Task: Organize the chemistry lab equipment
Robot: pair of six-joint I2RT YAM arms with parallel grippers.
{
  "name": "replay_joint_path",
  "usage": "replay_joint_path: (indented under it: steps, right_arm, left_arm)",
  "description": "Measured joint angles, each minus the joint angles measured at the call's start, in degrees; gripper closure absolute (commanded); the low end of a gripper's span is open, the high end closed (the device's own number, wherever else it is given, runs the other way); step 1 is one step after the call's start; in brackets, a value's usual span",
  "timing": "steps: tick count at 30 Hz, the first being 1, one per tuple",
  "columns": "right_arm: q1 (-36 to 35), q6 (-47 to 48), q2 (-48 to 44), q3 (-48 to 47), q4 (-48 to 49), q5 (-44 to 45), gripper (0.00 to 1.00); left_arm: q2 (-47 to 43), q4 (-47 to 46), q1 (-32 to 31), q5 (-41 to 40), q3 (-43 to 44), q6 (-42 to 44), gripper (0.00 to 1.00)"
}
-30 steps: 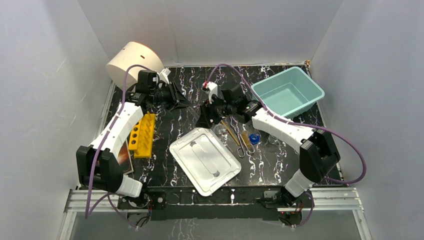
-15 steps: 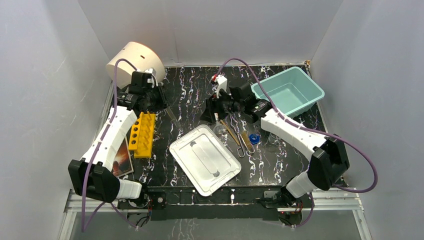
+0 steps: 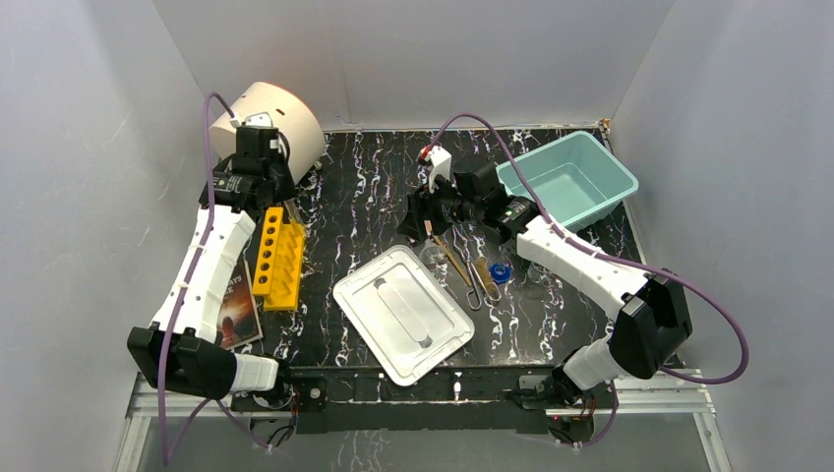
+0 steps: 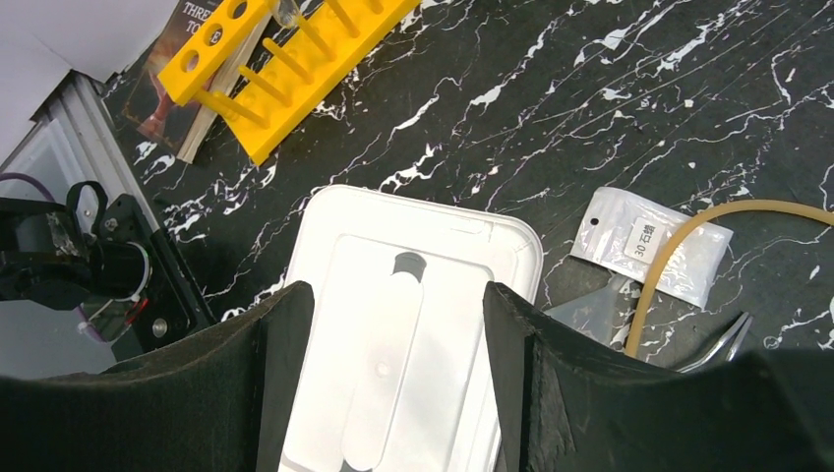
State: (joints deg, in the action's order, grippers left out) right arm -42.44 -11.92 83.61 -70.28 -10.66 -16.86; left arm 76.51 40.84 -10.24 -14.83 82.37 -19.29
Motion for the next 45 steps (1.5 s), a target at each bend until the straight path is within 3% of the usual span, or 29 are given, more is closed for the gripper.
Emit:
replay_joint_path:
  steps: [14, 31, 45]
  right_arm:
    - [0.0, 1.0, 0.0, 0.0, -2.9, 0.4, 0.29]
    - [0.8, 2.1, 0.0, 0.0, -3.3, 0.2, 0.28]
    - [1.1, 1.9, 0.2, 0.0, -3.5, 0.2, 0.28]
  left_arm:
    - [-2.9, -8.5, 4.0, -9.8, -1.0, 5.7, 0.90]
    - [-1.7, -21.6, 9.8, -6.9, -10.6, 7.4, 0.91]
    - [0.3, -24.7, 11.2, -4.3, -12.9, 8.9, 0.90]
